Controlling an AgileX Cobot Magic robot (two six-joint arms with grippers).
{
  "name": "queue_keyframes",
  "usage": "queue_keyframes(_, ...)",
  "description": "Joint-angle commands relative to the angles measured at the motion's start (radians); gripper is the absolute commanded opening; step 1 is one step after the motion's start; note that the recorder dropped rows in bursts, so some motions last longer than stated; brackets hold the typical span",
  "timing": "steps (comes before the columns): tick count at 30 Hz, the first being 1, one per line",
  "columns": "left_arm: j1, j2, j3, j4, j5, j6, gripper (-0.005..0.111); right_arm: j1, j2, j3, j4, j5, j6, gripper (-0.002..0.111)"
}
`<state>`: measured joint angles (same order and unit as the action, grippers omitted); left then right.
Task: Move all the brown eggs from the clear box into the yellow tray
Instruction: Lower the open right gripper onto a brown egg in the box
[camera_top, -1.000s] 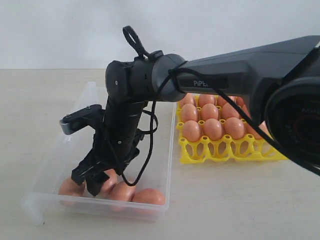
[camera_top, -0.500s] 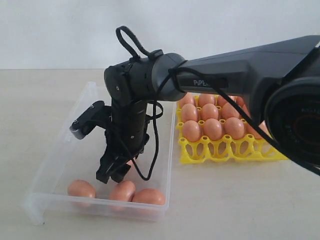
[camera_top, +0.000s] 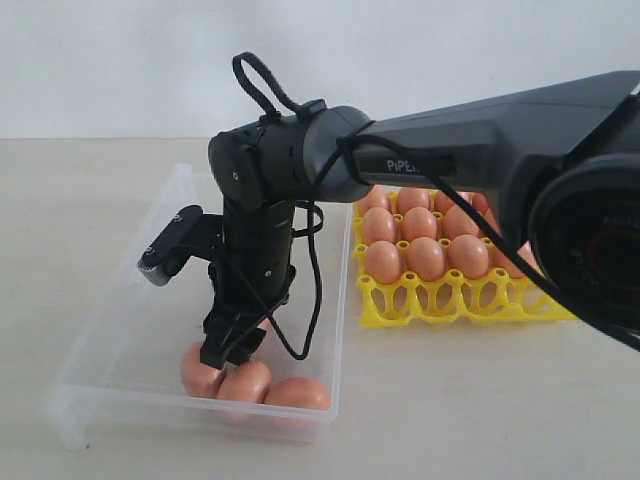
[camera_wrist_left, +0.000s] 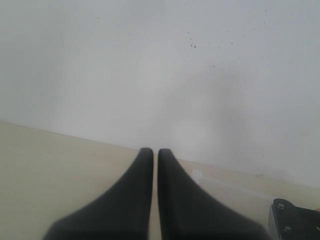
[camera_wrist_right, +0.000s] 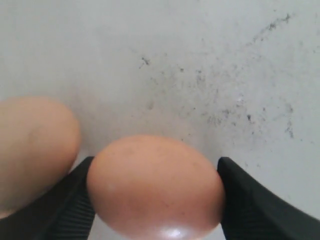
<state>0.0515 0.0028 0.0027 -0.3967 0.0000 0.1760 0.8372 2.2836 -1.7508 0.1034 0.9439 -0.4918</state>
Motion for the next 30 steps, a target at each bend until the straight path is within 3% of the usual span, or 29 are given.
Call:
queue_keyframes(1, -0.004, -0.003, -0.003, -0.005, 0.000, 0.006, 0.004, 0.000, -0.001, 0.001, 0.006, 0.011, 0.010, 0.045)
queue_keyframes(14, -0.004, -0.003, -0.003, -0.005, 0.000, 0.006, 0.004, 0.000, -0.001, 0.001, -0.011, -0.040, -0.170, 0.045)
queue_keyframes(20, -0.004, -0.003, -0.003, -0.005, 0.000, 0.006, 0.004, 0.000, -0.001, 0.001, -0.011, -0.050, -0.131, 0.076)
queue_keyframes(30, -0.004, -0.003, -0.003, -0.005, 0.000, 0.006, 0.004, 0.000, -0.004, 0.001, -0.030, -0.080, -0.091, 0.057)
